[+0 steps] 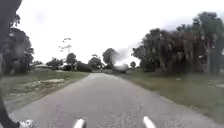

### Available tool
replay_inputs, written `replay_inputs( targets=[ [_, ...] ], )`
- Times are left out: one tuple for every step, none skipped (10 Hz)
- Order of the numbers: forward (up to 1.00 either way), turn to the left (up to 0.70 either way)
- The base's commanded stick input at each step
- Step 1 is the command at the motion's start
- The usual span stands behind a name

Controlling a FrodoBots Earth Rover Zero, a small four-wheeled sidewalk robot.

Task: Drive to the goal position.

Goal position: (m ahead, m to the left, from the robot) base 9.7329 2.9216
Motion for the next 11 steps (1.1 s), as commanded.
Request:
replay_inputs(
  targets=[
    [0.7,0.14],
    [0.7,0.15],
    [0.7,0.15],
    [0.7,0.13],
    [0.7,0.02],
    [0.7,0.0],
    [0.7,0.0],
    [0.7,0.0],
    [0.7,0.0],
    [0.7,0.0],
    [0.7,0.0]
  ],
)
